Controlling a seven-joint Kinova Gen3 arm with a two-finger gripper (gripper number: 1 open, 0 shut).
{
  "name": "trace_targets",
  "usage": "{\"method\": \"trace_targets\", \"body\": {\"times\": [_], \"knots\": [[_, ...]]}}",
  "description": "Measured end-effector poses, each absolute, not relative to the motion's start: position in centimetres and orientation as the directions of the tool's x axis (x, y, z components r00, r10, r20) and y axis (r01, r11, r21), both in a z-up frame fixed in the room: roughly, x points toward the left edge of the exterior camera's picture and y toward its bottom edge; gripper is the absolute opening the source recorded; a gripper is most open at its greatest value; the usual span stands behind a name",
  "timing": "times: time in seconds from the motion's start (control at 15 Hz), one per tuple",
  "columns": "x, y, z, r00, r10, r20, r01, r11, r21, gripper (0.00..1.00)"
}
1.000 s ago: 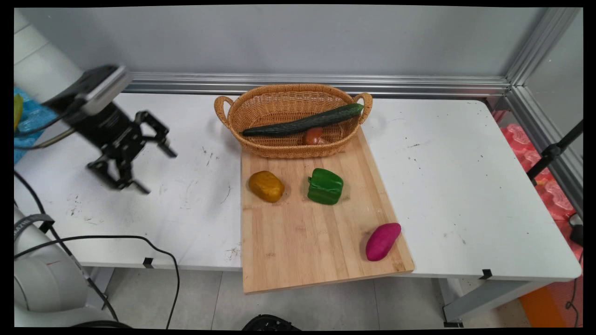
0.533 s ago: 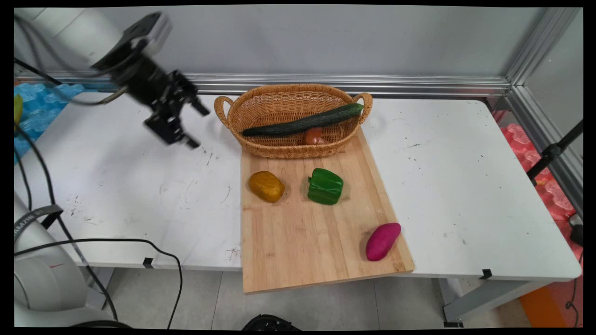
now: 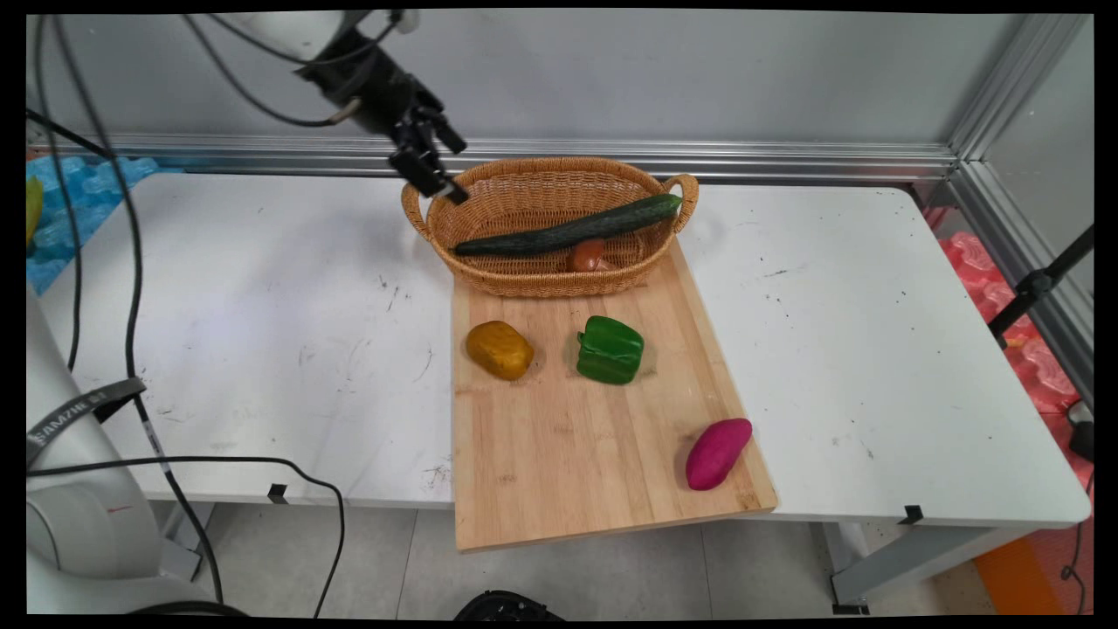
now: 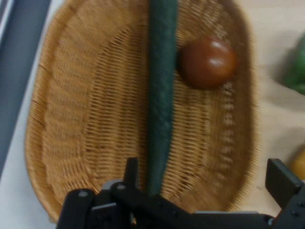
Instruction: Pick up the cucumber from the vegetable basket
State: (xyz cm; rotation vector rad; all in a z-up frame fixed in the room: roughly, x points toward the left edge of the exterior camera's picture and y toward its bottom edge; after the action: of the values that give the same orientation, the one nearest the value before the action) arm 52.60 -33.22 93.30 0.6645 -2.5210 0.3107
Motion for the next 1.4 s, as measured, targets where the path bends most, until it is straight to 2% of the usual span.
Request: {"method": "trace_targets", "body": {"times": [0.53,1.4], "knots": [[49.2,-41.6,88.9,-0.777,-0.367,0.511,-0.465,0.883,-0.073,1.00],[44.7,-47.8,81.5,-0.830,-0.331,0.449,-0.374,0.928,-0.007,1.00]]}}
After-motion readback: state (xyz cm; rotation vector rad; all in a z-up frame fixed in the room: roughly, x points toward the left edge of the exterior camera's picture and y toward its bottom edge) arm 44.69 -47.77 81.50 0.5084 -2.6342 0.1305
